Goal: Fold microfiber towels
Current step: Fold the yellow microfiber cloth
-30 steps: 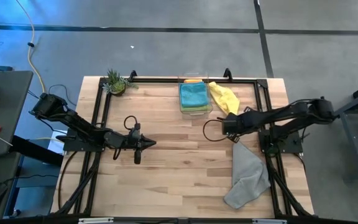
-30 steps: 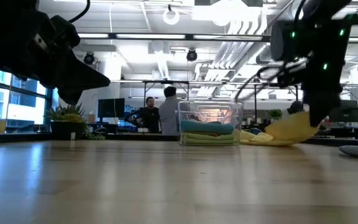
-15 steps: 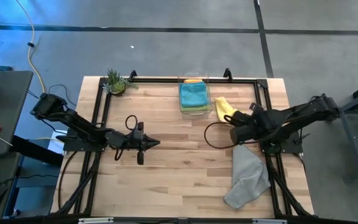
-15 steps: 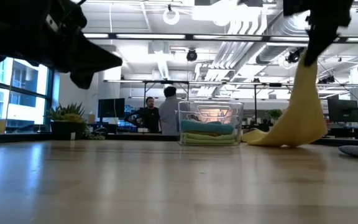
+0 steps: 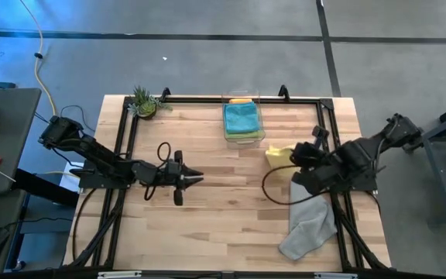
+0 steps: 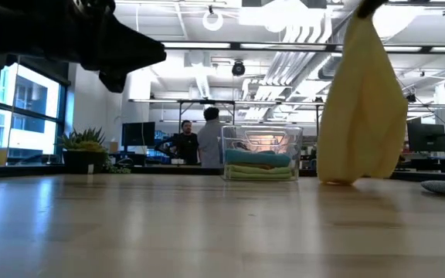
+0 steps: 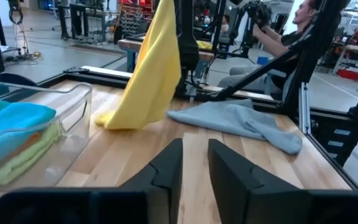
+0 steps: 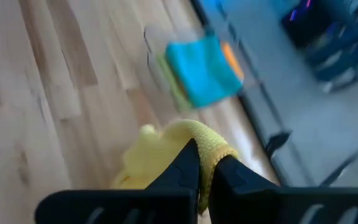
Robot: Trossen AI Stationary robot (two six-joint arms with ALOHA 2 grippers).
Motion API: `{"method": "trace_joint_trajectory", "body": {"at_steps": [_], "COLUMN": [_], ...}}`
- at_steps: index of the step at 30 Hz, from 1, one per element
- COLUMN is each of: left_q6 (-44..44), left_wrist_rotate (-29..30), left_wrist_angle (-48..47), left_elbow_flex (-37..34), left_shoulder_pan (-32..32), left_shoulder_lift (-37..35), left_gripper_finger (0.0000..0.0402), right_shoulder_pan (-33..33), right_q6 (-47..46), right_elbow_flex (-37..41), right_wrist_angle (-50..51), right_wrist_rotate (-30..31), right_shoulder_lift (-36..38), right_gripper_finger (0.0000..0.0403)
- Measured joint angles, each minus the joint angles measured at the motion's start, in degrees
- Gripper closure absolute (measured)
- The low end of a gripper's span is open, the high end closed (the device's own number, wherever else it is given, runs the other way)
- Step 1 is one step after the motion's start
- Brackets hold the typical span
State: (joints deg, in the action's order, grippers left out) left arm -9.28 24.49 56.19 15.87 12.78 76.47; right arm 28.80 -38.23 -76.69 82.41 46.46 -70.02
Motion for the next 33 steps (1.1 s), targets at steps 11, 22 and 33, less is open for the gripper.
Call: {"method": "trace_joint_trajectory", "body": {"at_steps": [11, 22, 33], "left_q6": [-1.09, -3.67, -1.16], "left_wrist_rotate": [0.47, -7.53, -7.82], "left_wrist_angle": [-3.21, -15.27, -24.77], "left_elbow_flex": [4.12, 11.7, 12.12], "left_shoulder_pan": [-0.6, -5.16, -7.28], "left_shoulder_lift": [0.02, 0.02, -4.33], "left_gripper_finger": [0.0285, 0.0223, 0.0202], "right_shoulder_pan": [2.34, -1.79, -6.75], "right_q6": [20.73, 41.81, 52.08], "right_elbow_flex": [-0.41, -0.41, -0.44], "right_wrist_angle": [-15.65, -36.18, -52.84], "right_wrist_rotate": [6.99, -9.87, -29.8], "right_shoulder_lift": [-0.02, -4.69, -19.44], "right_gripper_finger": [0.0403, 0.0403, 0.0403]}}
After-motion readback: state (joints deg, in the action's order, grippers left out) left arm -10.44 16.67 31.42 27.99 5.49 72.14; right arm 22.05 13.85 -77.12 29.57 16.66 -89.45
